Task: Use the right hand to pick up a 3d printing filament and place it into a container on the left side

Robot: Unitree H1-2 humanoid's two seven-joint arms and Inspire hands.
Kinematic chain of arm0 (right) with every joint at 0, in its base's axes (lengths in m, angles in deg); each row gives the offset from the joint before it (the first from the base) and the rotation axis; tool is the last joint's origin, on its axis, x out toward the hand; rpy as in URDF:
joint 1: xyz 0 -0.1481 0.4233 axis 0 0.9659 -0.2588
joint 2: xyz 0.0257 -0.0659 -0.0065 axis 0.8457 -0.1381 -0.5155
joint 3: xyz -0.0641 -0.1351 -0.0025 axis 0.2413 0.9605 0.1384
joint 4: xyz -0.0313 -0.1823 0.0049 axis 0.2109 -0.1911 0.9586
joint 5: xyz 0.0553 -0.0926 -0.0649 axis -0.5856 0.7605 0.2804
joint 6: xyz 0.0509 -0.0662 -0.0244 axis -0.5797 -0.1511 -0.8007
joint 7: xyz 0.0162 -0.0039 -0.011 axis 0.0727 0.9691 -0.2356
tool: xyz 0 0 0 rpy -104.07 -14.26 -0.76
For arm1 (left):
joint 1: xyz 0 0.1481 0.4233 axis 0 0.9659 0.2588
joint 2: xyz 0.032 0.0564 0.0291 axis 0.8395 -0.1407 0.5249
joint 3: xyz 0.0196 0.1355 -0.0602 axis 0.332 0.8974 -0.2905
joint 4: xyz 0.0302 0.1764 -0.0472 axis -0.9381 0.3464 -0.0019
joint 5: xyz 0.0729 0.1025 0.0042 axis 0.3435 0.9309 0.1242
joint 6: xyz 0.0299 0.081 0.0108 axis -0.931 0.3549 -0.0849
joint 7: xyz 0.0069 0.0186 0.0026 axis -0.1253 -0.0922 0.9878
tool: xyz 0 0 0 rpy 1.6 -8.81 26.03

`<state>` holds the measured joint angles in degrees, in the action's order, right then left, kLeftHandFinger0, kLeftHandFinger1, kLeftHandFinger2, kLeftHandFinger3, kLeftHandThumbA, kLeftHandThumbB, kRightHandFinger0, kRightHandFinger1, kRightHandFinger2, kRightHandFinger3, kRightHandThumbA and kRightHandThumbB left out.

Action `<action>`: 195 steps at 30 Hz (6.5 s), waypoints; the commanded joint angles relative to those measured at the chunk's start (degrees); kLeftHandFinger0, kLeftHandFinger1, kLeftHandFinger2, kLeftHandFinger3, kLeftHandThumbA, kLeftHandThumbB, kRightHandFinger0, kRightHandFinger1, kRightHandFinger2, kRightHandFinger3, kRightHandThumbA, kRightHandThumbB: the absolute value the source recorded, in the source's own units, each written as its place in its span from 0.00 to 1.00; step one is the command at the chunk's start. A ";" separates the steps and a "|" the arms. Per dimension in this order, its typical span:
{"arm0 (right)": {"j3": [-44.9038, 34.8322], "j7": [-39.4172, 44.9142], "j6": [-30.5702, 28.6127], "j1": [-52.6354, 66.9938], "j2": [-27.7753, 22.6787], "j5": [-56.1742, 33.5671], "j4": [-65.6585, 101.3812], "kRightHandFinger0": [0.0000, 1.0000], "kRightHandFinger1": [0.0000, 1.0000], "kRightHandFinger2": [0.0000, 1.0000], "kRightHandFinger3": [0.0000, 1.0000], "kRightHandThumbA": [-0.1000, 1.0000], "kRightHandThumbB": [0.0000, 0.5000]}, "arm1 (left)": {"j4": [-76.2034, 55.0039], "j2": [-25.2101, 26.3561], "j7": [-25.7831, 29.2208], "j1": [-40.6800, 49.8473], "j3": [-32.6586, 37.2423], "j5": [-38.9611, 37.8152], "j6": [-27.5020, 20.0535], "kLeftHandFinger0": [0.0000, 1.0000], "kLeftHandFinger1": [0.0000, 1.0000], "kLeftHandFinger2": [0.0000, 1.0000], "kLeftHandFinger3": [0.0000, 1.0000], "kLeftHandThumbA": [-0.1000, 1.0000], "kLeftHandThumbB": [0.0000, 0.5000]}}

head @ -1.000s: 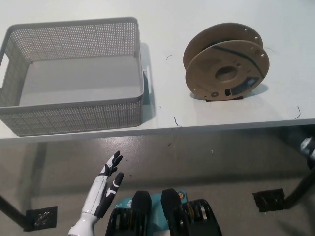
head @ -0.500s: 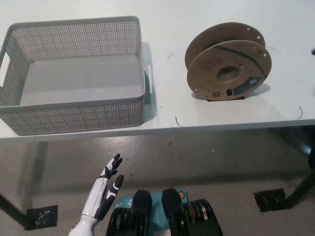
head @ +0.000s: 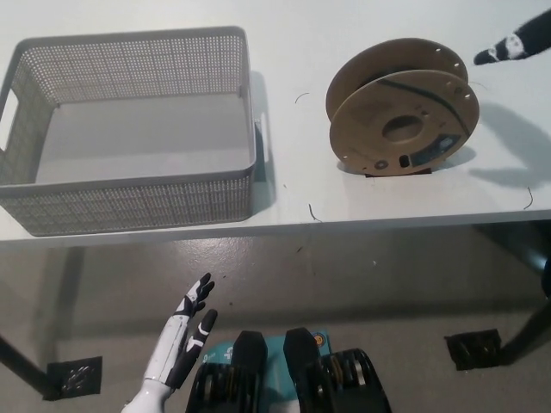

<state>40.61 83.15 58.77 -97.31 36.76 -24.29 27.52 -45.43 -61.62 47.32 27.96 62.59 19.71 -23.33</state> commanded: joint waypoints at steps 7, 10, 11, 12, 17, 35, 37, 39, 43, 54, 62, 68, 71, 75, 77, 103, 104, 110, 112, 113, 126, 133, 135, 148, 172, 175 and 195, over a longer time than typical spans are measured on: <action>9.29 14.76 7.09 -20.71 4.86 8.71 -12.63 1.00 1.00 1.00 1.00 1.00 1.00 | -0.96 0.51 0.90 -0.04 -0.14 -0.46 -3.24 1.00 1.00 1.00 1.00 1.00 0.35; 11.27 16.85 5.53 -23.85 7.33 7.77 -18.03 1.00 1.00 1.00 1.00 1.00 0.94 | -1.03 0.68 0.87 -0.07 0.08 -0.50 -3.25 1.00 1.00 1.00 1.00 1.00 0.34; 11.64 17.04 4.60 -24.62 8.08 7.91 -19.94 1.00 1.00 1.00 1.00 1.00 0.94 | -1.04 0.69 0.85 -0.07 0.06 -0.45 -3.25 1.00 1.00 1.00 1.00 1.00 0.34; 11.91 16.99 3.79 -25.15 8.77 8.10 -21.33 1.00 1.00 1.00 1.00 1.00 0.88 | -1.09 0.80 0.95 -0.04 0.14 -0.14 -3.25 1.00 1.00 1.00 1.00 1.00 0.34; 13.22 15.99 1.29 -26.99 11.56 10.35 -27.55 1.00 1.00 1.00 1.00 1.00 0.81 | -1.30 1.06 1.13 0.09 0.71 -0.36 -3.25 1.00 1.00 1.00 1.00 1.00 0.33; 13.88 12.09 -5.61 -26.49 19.77 16.14 -45.13 1.00 1.00 1.00 1.00 1.00 0.67 | -1.70 1.13 0.98 -0.18 0.54 0.63 -3.24 1.00 1.00 1.00 1.00 1.00 0.38; 13.07 10.71 -6.06 -25.96 20.76 16.09 -47.53 1.00 1.00 1.00 1.00 1.00 0.71 | -1.83 1.21 0.61 -0.35 0.46 0.51 -3.24 1.00 1.00 1.00 1.00 1.00 0.38; 12.60 9.93 -5.24 -25.79 21.85 16.28 -50.81 1.00 1.00 1.00 1.00 1.00 0.80 | -1.87 1.28 0.45 -0.49 0.60 0.53 -3.24 1.00 1.00 1.00 1.00 1.00 0.36; 15.62 9.09 -7.26 -24.69 23.13 19.96 -54.29 1.00 1.00 1.00 1.00 1.00 0.95 | -1.79 1.18 0.02 -0.53 0.79 0.12 -3.23 1.00 1.00 1.00 1.00 1.00 0.40; 16.05 13.33 -15.97 -22.58 25.92 20.28 -63.45 1.00 1.00 1.00 1.00 1.00 0.89 | -2.28 1.50 -0.60 -1.87 0.66 -0.03 -2.46 1.00 1.00 1.00 1.00 1.00 0.36; 15.57 9.11 -14.81 -19.35 27.35 21.38 -67.47 1.00 1.00 1.00 1.00 0.93 0.90 | -2.17 1.55 -0.90 -1.87 0.75 0.09 -2.73 1.00 1.00 1.00 1.00 1.00 0.34; 9.39 -7.64 -20.32 -15.87 26.64 19.01 -65.01 0.23 0.28 0.33 0.25 0.00 0.27 | -1.73 1.44 -0.94 -1.94 0.62 -0.47 -3.22 1.00 1.00 1.00 1.00 1.00 0.35; 5.99 -9.87 -20.82 -15.90 25.91 17.13 -64.97 0.00 0.36 0.71 0.55 0.00 0.25 | -1.63 1.46 -1.05 -2.69 0.51 -0.45 -2.99 1.00 1.00 1.00 1.00 1.00 0.36; 1.24 -11.88 -20.88 -15.51 25.25 14.58 -65.77 0.09 0.53 0.85 0.92 0.00 0.28 | -1.22 1.42 -0.71 -2.86 0.70 -0.10 -3.23 1.00 1.00 1.00 1.00 1.00 0.38; -0.90 -12.13 -20.88 -15.47 24.92 13.74 -66.05 0.16 0.60 0.90 0.93 0.00 0.34 | -1.21 1.41 -0.67 -2.88 0.70 0.19 -3.21 1.00 1.00 1.00 1.00 1.00 0.39; -47.18 -22.84 -8.16 -9.45 24.91 -12.78 -70.32 0.00 0.26 0.84 1.00 0.00 0.20 | -0.64 1.60 -0.02 -2.79 0.91 0.63 -3.25 1.00 1.00 1.00 1.00 1.00 0.35; -48.36 -22.39 -8.33 -9.04 25.16 -13.36 -70.32 0.00 0.25 0.81 1.00 0.00 0.18 | -0.47 1.52 0.11 -2.68 1.03 0.72 -3.25 1.00 1.00 1.00 1.00 1.00 0.35; -55.72 -23.35 -5.90 -9.33 26.38 -17.57 -70.66 0.00 0.14 0.60 1.00 0.00 0.19 | -0.66 1.46 -0.01 -2.51 1.09 0.71 -3.24 1.00 1.00 1.00 1.00 1.00 0.33; -57.13 -23.27 -5.90 -9.71 26.63 -18.07 -70.61 0.00 0.11 0.56 1.00 0.00 0.20 | -0.73 1.53 -0.01 -2.55 1.20 0.94 -3.24 1.00 1.00 1.00 1.00 1.00 0.31; -58.33 -23.00 -5.35 -10.06 26.68 -19.03 -70.64 0.00 0.09 0.56 1.00 0.00 0.20 | -0.75 1.51 0.02 -2.53 1.15 1.28 -3.24 1.00 1.00 1.00 1.00 1.00 0.32; -70.44 -23.71 -2.91 -17.02 28.18 -28.15 -70.00 0.00 0.16 0.70 0.72 0.00 0.25 | -0.38 1.49 -0.02 -2.63 1.17 1.49 -3.25 1.00 1.00 1.00 1.00 1.00 0.25; -66.74 -22.60 -3.50 -21.00 28.94 -25.98 -69.49 0.00 0.21 0.65 1.00 0.00 0.20 | -0.45 1.72 -0.54 -2.91 1.01 1.40 -3.20 1.00 1.00 1.00 1.00 1.00 0.29; -65.23 -21.95 -3.45 -22.14 29.56 -25.27 -69.49 0.00 0.16 0.64 1.00 0.00 0.17 | -0.18 1.70 -0.52 -2.88 1.00 1.35 -3.21 1.00 1.00 1.00 1.00 1.00 0.25; -55.81 -25.15 -4.62 -27.57 36.66 -22.83 -69.94 0.00 0.12 0.66 1.00 0.00 0.13 | 0.43 1.94 0.33 -3.02 2.09 1.64 -3.25 1.00 1.00 1.00 1.00 1.00 0.22; -15.41 -32.10 -14.76 -33.00 48.78 -1.34 -69.14 0.94 1.00 1.00 1.00 0.61 0.71 | -0.05 2.98 -1.58 -3.85 4.82 -0.24 -3.25 1.00 1.00 1.00 1.00 1.00 0.42; -10.33 -27.05 -14.19 -34.20 48.58 1.31 -69.26 1.00 1.00 1.00 1.00 0.83 0.88 | 0.18 3.07 -1.21 -4.22 5.36 -0.34 -3.25 1.00 1.00 1.00 1.00 1.00 0.42; -10.00 -20.69 -16.11 -37.42 39.46 0.34 -66.13 1.00 1.00 1.00 1.00 0.96 0.79 | 0.57 3.59 -1.25 -5.01 6.19 -0.37 -3.25 1.00 1.00 1.00 1.00 1.00 0.44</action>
<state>31.13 59.10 45.63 -128.39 81.01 -24.82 -42.17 -44.13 -58.67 46.25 24.58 68.72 19.88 -24.15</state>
